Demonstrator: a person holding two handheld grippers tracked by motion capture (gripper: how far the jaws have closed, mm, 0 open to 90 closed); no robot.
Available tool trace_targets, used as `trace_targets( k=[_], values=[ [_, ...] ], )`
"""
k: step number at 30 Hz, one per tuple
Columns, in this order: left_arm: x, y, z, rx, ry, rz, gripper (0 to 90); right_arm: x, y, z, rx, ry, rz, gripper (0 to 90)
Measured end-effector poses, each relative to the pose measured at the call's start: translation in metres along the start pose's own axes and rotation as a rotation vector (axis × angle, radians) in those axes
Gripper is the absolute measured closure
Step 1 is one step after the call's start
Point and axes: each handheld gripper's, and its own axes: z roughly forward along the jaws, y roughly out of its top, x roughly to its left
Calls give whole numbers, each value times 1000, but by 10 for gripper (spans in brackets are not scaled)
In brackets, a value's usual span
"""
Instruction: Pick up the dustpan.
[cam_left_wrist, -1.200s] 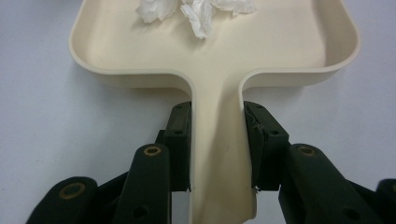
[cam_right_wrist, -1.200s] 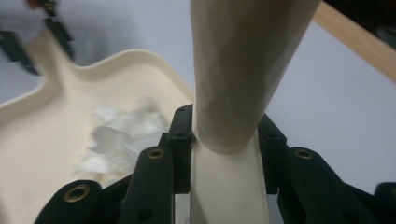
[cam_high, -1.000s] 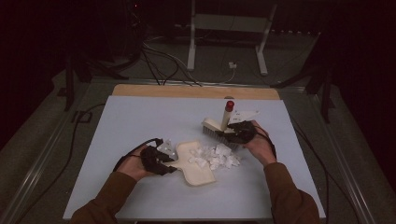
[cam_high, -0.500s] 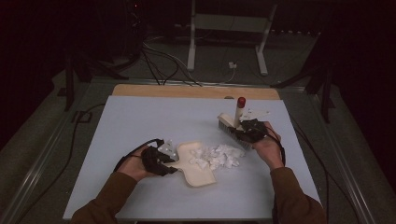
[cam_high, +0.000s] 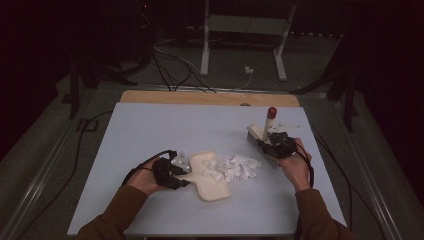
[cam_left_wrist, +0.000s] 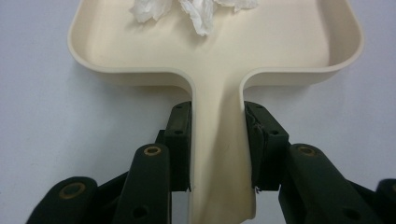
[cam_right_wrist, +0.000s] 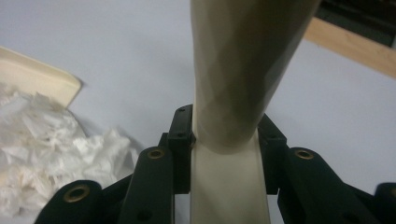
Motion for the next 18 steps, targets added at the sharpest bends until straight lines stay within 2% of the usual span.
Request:
trace_targets(
  k=[3,10,13,18],
  values=[
    [0,0,1,13,1,7,665,-1,-6,-2,20,-21,22,669],
    [0,1,2,12,3,-4,665,-1,-16,-5,40,-25,70,669],
    [0,2,2,13,5,-6,665,2,-17,-6,41,-22,92,669],
    [-1,3,2,11,8,-9,665,10,-17,-7,44,-24,102,669]
  ],
)
